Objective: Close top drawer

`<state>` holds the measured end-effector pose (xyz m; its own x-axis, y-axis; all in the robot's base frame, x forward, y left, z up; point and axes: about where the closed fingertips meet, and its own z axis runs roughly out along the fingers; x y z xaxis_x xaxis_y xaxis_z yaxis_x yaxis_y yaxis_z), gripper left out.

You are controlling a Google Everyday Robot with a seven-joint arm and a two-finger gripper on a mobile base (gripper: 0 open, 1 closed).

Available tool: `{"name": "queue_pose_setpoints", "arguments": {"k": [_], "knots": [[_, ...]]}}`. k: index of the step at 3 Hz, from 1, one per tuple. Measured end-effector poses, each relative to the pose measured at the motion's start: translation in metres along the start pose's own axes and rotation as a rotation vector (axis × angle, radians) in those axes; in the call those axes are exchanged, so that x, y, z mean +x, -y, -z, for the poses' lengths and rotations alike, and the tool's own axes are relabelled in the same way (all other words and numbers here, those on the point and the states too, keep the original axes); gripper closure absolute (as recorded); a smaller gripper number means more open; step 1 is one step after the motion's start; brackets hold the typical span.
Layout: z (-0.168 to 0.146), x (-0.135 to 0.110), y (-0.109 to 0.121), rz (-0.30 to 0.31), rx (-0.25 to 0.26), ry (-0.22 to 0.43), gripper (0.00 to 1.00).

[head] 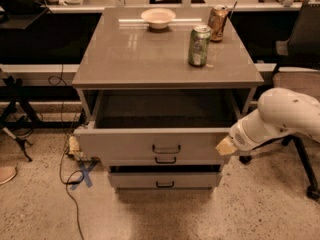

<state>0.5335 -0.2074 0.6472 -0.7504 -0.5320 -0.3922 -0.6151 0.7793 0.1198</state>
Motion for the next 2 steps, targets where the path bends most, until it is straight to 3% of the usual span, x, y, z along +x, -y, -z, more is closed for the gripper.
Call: {"name": "queue_pose_setpoints", "arguments": {"k": [1,2], "knots": [[0.0,0.0,0.0,0.0,0.0,0.0,1.0],[-0.032,-0.067,0.025,-0.058,0.005,0.158,1.0]]}}
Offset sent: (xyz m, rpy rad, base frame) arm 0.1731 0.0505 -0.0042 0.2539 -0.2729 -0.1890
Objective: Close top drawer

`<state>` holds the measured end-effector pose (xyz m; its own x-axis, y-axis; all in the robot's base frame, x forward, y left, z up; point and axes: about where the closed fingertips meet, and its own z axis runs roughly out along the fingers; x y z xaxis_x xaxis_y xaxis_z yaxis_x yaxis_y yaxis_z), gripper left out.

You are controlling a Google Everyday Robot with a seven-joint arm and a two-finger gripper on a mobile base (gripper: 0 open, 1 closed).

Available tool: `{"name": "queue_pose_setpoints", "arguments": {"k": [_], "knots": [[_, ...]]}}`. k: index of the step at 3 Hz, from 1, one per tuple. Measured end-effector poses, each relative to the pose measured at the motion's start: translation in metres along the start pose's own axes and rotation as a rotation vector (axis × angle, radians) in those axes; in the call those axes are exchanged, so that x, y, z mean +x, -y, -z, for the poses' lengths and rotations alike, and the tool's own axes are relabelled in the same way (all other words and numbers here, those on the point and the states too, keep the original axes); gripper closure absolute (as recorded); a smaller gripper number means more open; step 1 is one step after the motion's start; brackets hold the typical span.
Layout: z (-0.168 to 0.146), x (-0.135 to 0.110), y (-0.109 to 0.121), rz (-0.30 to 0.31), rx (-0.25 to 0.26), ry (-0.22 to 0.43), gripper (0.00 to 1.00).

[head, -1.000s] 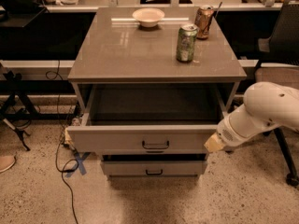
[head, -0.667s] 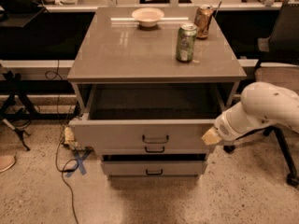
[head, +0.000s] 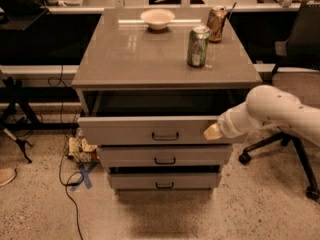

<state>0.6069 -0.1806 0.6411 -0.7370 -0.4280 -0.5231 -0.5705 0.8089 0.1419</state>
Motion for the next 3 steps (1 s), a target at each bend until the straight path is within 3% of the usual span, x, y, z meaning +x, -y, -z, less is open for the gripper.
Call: {"name": "queue_pose_setpoints", "arguments": {"k": [1,2,3], "knots": [[0.001,0.002,-0.002,0.0,0.0,0.0,1.0],[-0.022,-0.041,0.005,-0.026,-0.005,0.1,1.0],[-0.022,-0.041,0.005,-0.027,-0.005,0.1,1.0]]}}
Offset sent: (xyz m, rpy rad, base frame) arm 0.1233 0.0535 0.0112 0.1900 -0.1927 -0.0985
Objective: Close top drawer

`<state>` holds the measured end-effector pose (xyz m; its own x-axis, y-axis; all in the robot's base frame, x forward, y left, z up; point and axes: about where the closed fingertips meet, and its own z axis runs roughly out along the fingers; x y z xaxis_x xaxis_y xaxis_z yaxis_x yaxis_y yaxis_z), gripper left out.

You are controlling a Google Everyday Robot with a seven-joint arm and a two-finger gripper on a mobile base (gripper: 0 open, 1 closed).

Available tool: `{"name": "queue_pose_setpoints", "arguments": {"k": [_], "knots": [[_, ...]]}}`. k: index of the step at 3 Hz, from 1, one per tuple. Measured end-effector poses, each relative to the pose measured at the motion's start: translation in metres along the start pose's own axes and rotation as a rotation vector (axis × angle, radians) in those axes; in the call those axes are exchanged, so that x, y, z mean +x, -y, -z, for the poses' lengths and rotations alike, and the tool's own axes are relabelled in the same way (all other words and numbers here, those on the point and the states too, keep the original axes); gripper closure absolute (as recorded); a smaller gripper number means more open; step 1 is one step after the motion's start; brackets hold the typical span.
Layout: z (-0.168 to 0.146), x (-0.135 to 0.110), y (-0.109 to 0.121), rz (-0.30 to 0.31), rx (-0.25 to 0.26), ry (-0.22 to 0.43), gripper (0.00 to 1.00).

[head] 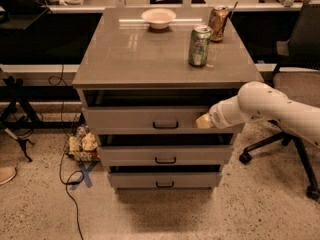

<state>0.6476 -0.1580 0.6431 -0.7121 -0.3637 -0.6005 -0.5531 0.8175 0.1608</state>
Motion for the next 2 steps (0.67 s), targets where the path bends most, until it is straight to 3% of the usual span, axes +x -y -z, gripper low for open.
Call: {"name": "queue_pose_setpoints", "arguments": {"k": [1,2], "knots": [[0.025,0.03,0.008,-0.089,0.053,0.038,1.0],[0.069,0.086,0.022,-0.23,0.11,0.082,1.0]]}}
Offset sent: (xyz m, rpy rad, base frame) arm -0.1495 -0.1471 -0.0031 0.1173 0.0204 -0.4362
